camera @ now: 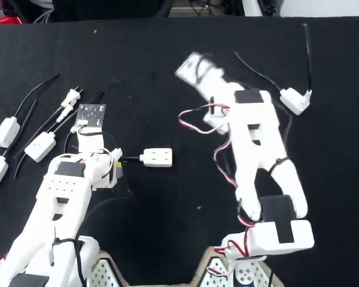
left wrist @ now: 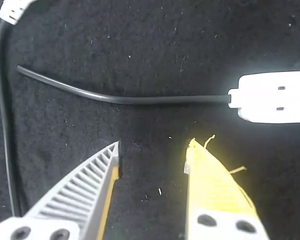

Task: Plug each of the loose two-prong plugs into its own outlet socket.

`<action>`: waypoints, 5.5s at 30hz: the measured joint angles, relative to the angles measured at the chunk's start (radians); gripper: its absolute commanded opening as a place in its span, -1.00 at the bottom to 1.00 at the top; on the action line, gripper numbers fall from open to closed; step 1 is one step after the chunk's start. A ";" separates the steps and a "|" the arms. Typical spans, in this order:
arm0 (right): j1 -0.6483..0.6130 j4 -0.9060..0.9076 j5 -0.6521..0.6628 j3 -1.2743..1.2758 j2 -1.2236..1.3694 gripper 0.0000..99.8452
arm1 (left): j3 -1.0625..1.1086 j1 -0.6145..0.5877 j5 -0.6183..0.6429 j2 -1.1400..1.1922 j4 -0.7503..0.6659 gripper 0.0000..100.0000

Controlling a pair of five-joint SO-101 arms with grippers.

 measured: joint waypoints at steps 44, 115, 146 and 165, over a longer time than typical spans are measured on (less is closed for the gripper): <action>-0.166 0.029 -0.434 0.259 0.078 -0.68 | 0.011 -0.011 0.000 0.000 0.000 -0.57; -0.496 -0.149 -0.542 0.634 -0.611 -0.98 | 0.100 -0.011 0.034 -0.166 0.000 -0.57; -0.743 -0.672 -0.836 0.987 -0.784 -0.98 | 0.493 0.028 0.123 -1.149 0.038 -0.57; -0.746 -0.543 -0.836 1.082 -1.146 -0.98 | 0.491 0.048 0.098 -1.151 0.043 -0.57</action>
